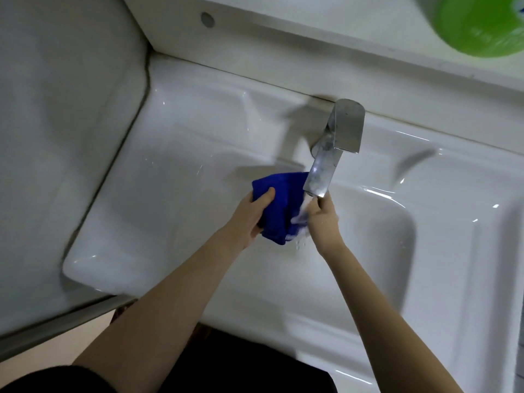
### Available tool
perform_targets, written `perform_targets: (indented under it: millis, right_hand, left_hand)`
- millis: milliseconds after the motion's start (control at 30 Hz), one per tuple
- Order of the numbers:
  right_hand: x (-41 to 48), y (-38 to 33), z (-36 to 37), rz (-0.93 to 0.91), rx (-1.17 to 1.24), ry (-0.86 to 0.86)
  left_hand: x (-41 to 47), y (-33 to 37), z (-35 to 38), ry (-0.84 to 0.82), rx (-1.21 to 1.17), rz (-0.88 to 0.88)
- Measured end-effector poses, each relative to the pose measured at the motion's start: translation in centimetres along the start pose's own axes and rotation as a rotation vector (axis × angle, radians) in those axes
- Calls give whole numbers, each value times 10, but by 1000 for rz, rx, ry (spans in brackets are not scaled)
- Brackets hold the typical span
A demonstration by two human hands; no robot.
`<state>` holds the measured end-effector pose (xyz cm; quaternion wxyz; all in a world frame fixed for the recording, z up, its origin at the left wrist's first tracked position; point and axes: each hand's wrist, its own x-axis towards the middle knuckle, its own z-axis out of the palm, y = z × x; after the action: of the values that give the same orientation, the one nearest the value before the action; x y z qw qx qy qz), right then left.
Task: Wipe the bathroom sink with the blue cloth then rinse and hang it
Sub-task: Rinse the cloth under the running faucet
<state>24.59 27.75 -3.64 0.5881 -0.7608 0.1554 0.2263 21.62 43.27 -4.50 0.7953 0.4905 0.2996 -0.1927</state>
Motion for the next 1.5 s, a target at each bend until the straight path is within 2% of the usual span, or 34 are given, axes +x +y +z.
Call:
perform_targets:
  millis: [200, 333, 500, 567, 600, 700, 733, 800, 833, 900, 967, 1000, 1067, 1100, 1200, 1300, 1433, 1500]
  right_hand:
    - [-22, 20, -38, 3, 55, 145]
    - [-26, 22, -27, -29, 55, 108]
    - [-18, 9, 11, -47, 88, 45]
    - [-17, 4, 26, -66, -16, 66]
    - [-19, 3, 32, -134, -112, 60]
    - [-28, 6, 42, -520, -517, 25]
    - [-23, 8, 38, -552, -602, 42]
    - [-4, 6, 26, -350, -573, 144]
    - [6, 5, 17, -205, -456, 179]
    - [15, 9, 0, -6, -222, 132]
    - [8, 10, -11, 38, -160, 20]
    - [0, 9, -17, 28, -205, -20]
    - [-17, 4, -36, -66, -349, -20]
    - [-25, -4, -47, -150, -398, 41]
    - [-46, -52, -70, -521, -374, 286]
    - [-49, -96, -70, -812, -522, 301]
    - [-35, -116, -54, -803, -746, 135]
    - [-33, -104, -50, -809, -800, 124]
  left_hand:
    - [7, -19, 43, -38, 233, -102]
    - [1, -23, 27, 50, 122, -130]
    - [-2, -18, -4, 175, -21, -36]
    - [2, -16, 2, 201, -22, -55]
    - [4, -14, 8, 203, -29, -91]
    - [9, -10, 23, 190, -95, -248]
    - [9, -9, 30, 174, -116, -279]
    - [5, -9, 44, 132, -185, -328]
    - [3, -14, 50, 108, -203, -343]
    - [-5, -20, 58, 50, -219, -364]
    - [-10, -19, 51, 21, -216, -356]
    - [-13, -16, 43, 27, -209, -349]
    - [-20, -10, 24, 34, -210, -342]
    - [-23, -7, 16, 37, -213, -341]
    - [-36, 2, 1, 97, -190, -334]
    - [-50, 11, -8, 143, -110, -304]
    - [-68, 23, -18, 135, -95, -264]
    - [-73, 28, -18, 132, -100, -258]
